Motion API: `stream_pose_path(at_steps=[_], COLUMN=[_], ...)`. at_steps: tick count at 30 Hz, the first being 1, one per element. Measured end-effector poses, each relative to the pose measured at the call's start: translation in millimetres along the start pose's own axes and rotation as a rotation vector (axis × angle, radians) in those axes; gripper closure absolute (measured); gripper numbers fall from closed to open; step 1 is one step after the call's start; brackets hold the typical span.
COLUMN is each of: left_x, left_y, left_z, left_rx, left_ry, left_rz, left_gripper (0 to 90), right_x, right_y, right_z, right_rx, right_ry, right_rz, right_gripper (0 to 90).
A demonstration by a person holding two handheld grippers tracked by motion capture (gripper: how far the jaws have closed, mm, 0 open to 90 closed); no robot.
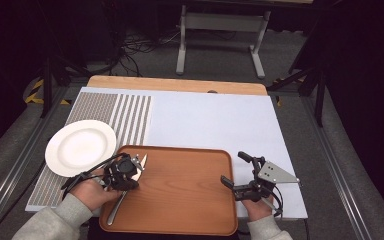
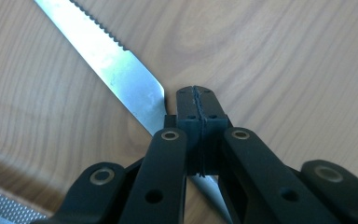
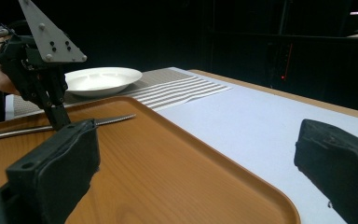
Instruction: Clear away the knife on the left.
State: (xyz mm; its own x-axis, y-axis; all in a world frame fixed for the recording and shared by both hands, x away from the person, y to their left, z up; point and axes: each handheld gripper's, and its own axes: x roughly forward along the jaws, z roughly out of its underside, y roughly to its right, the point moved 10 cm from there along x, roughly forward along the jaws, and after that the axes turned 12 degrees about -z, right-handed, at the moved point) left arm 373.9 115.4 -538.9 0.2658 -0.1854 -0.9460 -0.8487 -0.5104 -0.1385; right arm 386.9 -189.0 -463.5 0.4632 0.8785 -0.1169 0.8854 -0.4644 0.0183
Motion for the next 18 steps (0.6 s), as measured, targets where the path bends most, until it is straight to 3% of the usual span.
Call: stream_pose_path(at_steps=[18], left_x=[-1.3], left_y=[-13.1], left_z=[11.9], left_rx=[-0.069], left_ry=[-0.01], left_rz=[0.002], left_gripper=[89.8], right_x=[0.9], right_y=[-0.3], right_z=[1.0], right_rx=[0.004], right_ry=[-0.005], right_rz=[-0.005], right_gripper=[0.9])
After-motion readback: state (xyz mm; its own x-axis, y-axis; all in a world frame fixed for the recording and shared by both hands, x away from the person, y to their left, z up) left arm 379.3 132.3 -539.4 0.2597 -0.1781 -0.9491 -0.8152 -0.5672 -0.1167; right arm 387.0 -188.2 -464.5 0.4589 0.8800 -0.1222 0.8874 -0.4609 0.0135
